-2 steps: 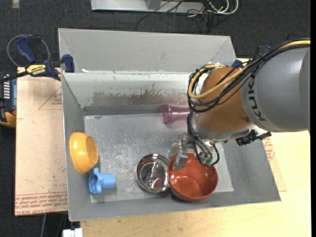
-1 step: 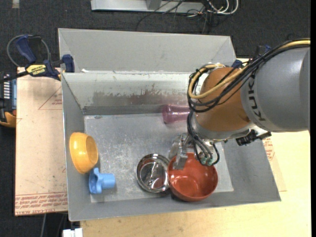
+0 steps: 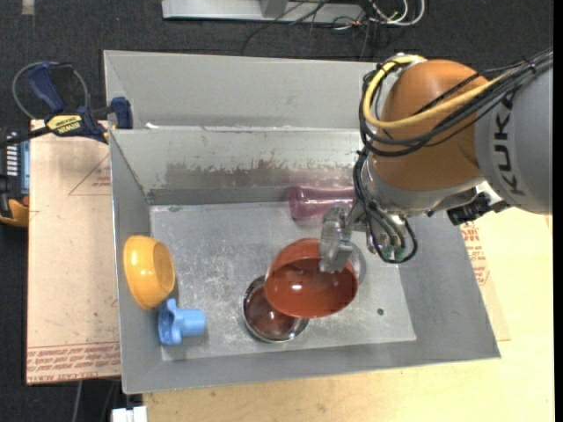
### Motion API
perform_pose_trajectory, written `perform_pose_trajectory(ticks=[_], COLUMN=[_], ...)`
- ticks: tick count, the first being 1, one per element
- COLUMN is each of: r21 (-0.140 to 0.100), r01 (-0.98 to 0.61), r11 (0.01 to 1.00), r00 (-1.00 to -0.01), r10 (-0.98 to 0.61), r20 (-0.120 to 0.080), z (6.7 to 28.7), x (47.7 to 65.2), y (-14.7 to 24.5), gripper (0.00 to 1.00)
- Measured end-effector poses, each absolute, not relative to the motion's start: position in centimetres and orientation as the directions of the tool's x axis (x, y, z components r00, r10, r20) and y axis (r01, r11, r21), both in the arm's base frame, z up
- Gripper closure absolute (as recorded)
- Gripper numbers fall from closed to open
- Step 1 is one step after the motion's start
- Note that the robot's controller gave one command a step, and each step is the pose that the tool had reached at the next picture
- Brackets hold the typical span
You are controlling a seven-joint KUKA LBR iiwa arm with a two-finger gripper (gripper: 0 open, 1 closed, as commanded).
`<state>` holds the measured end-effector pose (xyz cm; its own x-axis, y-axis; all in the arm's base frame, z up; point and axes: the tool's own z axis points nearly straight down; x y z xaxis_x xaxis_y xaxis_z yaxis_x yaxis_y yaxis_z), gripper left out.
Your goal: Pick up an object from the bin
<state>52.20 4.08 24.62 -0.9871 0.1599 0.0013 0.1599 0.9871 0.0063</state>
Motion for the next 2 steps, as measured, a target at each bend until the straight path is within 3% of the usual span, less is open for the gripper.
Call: perform_pose_trajectory(ticks=[1, 2], r21=[0.006, 0.011], r01=[0.144, 0.117], r11=[0.99, 0.993], r00=[-0.99, -0.993], r10=[0.144, 0.117], r20=[-0.002, -0.011], z=[22.5, 22.3], x=[52.6, 53.2], y=[3.8, 7.4], gripper=[1.0, 1.0])
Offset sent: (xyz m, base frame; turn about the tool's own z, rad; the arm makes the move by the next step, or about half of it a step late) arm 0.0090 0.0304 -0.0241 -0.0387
